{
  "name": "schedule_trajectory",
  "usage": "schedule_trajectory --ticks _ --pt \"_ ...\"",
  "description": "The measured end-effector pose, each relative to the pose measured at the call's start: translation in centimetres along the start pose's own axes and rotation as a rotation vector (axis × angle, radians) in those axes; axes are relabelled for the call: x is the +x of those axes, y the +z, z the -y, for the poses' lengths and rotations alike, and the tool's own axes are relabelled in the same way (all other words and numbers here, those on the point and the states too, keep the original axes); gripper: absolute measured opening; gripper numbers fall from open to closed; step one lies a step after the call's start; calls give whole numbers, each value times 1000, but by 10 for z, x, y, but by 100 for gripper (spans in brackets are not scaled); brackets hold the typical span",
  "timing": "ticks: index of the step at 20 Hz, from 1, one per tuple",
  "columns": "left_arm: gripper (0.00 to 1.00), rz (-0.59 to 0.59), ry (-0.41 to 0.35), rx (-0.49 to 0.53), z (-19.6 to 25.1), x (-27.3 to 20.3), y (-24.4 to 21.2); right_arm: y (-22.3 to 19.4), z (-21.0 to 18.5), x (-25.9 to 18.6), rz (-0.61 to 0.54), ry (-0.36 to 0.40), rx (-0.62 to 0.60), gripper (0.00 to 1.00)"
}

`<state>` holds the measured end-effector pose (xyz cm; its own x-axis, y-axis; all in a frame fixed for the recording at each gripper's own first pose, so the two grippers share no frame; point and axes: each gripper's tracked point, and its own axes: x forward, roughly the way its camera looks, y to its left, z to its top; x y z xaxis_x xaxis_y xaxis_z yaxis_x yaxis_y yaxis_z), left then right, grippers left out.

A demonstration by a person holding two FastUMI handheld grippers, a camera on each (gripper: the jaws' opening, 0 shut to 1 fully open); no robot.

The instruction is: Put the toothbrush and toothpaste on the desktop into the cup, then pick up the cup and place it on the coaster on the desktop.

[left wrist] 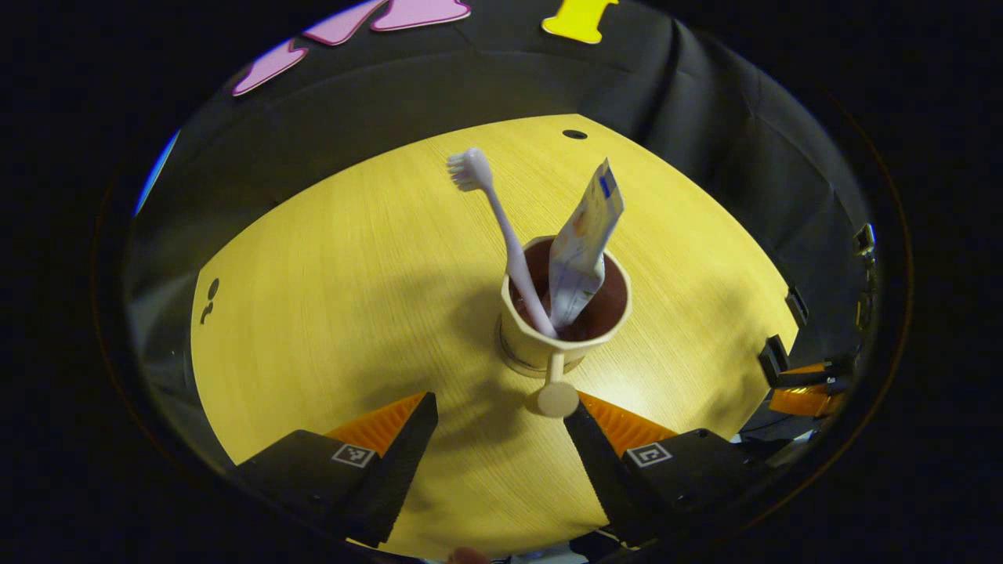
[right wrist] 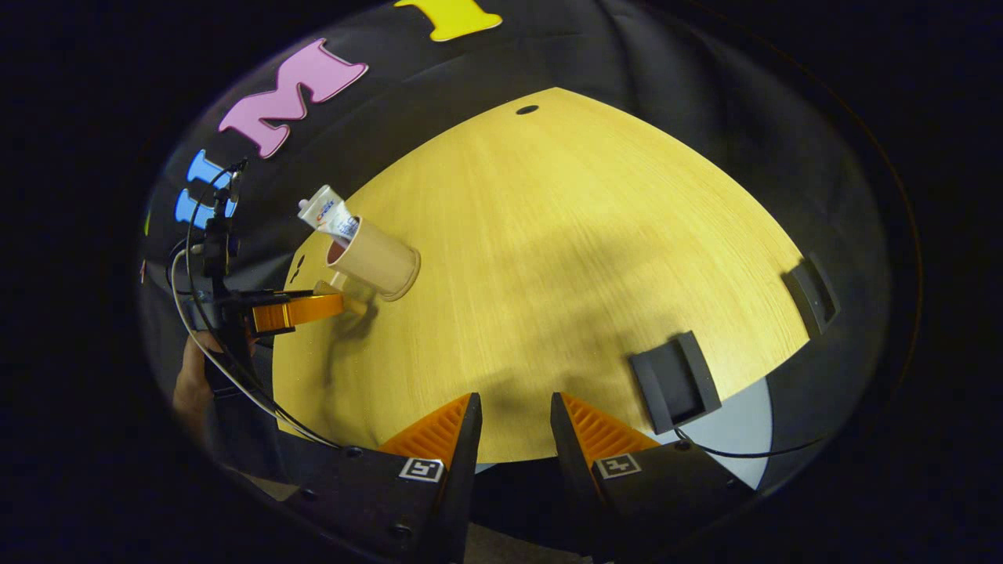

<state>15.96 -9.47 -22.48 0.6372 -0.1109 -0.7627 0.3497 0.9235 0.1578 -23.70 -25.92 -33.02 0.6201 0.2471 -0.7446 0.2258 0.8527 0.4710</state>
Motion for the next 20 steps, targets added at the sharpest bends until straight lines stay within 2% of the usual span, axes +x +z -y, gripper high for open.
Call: schedule_trajectory --ticks 4,8,9,10,13,14,18,20 --pt "100 89 -22 -45 -1 -31 -9 4 -42 7 -2 57 -91 55" --pt "100 115 -23 -93 -4 -51 -26 4 -71 5 4 93 -142 55" --pt "100 122 -17 -106 -8 -56 -31 6 -77 3 11 101 -149 38" --pt "100 130 -14 -120 -12 -61 -36 8 -85 1 21 112 -154 55" --pt "100 158 -9 -172 -23 -78 -52 17 -109 -3 54 144 -164 57" --pt "100 170 -5 -185 -29 -86 -58 19 -114 -6 65 147 -171 60" --pt "98 212 24 -223 -50 -109 -79 32 -139 -16 129 157 -205 60" --pt "98 243 42 -246 -60 -120 -87 36 -151 -20 158 161 -219 64"
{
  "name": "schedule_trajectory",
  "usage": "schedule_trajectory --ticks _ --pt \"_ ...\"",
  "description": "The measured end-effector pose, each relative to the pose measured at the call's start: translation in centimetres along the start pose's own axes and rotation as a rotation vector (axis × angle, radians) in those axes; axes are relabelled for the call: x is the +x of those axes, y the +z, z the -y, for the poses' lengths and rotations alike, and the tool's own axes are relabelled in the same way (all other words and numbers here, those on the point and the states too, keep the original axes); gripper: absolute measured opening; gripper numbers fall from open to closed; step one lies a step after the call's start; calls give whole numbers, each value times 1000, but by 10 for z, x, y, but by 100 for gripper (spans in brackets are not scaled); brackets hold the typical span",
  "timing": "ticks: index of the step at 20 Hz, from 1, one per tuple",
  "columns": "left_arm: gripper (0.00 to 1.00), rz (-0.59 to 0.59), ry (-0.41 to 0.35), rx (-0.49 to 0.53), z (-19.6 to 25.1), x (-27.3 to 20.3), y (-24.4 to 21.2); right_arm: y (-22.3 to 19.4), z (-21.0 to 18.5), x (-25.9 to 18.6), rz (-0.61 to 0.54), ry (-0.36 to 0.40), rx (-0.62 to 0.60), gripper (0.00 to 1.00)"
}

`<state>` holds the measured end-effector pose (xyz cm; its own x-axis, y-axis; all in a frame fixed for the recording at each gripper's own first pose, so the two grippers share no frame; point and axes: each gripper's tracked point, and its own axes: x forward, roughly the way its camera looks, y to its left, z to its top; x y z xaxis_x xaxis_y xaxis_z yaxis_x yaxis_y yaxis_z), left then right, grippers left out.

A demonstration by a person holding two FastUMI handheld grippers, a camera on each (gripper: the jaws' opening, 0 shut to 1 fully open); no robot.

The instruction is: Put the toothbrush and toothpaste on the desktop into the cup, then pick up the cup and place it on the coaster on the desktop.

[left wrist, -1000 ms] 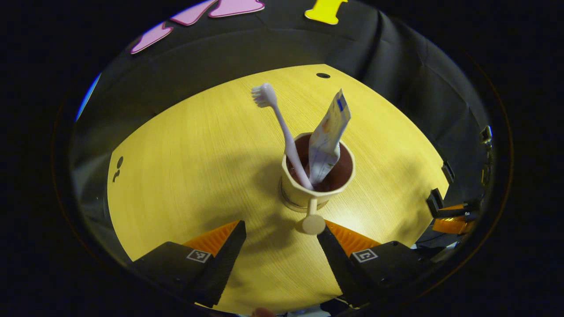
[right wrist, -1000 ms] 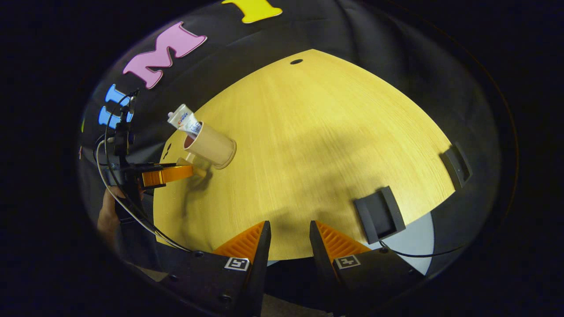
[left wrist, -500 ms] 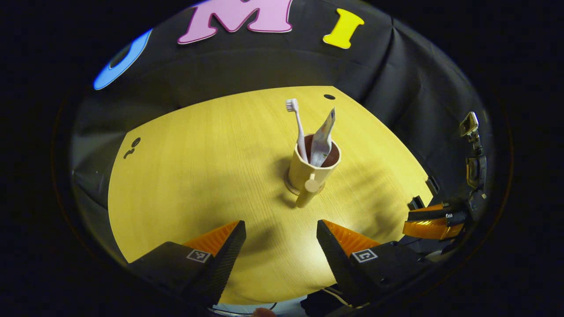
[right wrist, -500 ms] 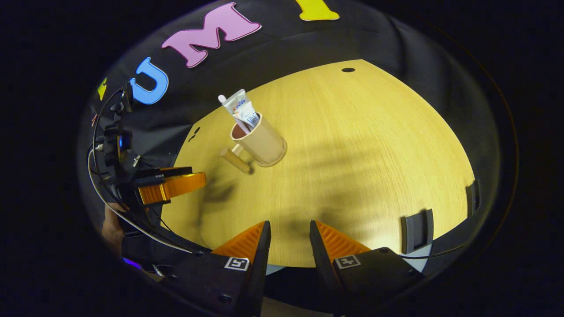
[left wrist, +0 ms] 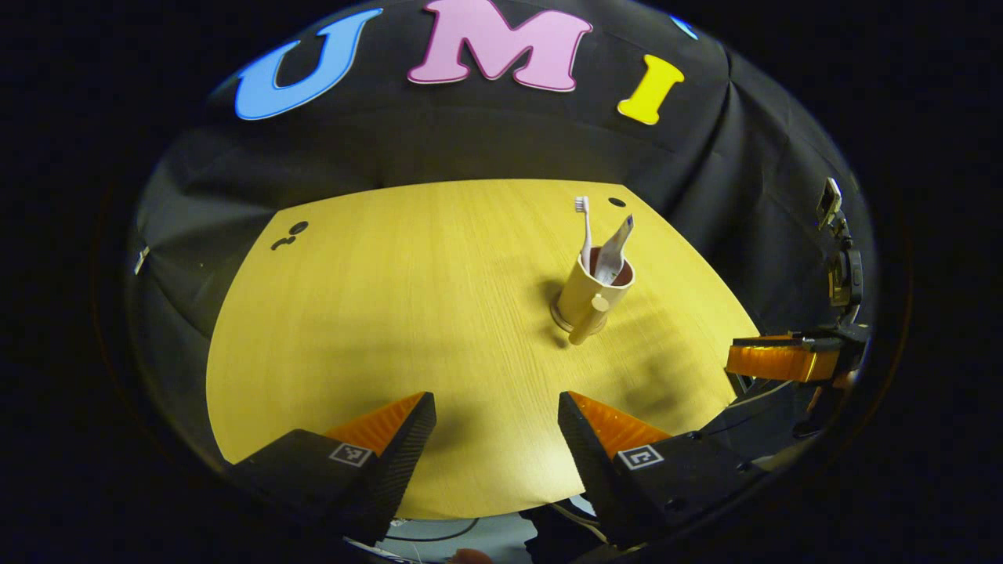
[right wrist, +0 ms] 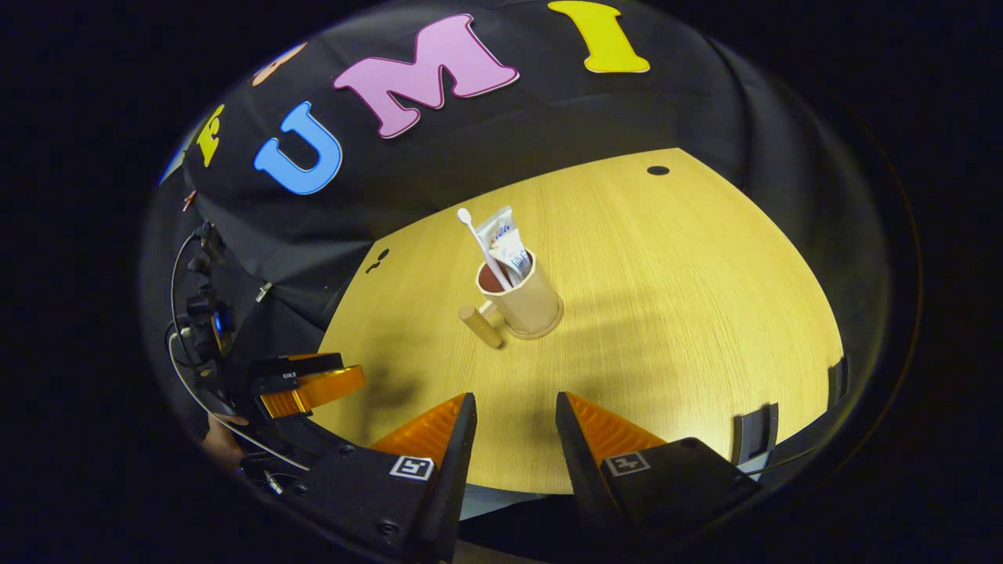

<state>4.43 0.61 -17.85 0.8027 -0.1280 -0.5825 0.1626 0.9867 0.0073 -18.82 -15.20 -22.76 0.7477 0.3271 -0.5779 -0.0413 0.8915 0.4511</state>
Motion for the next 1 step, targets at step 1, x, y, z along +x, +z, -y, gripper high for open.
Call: schedule_trajectory --ticks 1 --pt "98 13 1 -16 -3 -6 -2 3 -6 -1 12 -1 -8 64"
